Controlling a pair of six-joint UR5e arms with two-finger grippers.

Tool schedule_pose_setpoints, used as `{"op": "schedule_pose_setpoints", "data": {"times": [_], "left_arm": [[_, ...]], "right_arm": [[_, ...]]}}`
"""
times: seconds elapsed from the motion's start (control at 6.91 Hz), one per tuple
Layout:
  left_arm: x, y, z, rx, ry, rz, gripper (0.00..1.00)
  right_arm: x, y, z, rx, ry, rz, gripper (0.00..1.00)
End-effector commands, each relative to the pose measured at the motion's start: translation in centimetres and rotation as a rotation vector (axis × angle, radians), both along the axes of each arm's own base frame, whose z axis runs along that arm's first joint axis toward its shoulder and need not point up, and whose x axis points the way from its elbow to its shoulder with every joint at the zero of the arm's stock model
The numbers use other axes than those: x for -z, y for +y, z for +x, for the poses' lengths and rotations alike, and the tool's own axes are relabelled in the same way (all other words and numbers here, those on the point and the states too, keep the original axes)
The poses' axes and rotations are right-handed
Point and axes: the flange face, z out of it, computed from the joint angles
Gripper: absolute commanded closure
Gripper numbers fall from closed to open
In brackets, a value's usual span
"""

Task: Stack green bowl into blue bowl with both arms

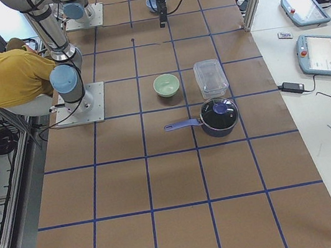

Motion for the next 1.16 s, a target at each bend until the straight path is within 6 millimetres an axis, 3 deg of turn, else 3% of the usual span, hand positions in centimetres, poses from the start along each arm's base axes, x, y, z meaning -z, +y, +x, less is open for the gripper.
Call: {"op": "schedule_pose_setpoints", "data": {"times": [0.0,1.01], "left_arm": [[0.03,-0.05,-0.03,0.008,0.002,-0.003,0.0],[-0.21,-0.03,0.6,0.073,-0.006,-0.005,0.0]], "right_arm": [[0.06,0.0,-0.02,0.0,0.0,0.003,0.0],[0.13,0.1,0.07,-0.006,-0.002,0.005,0.0]]}}
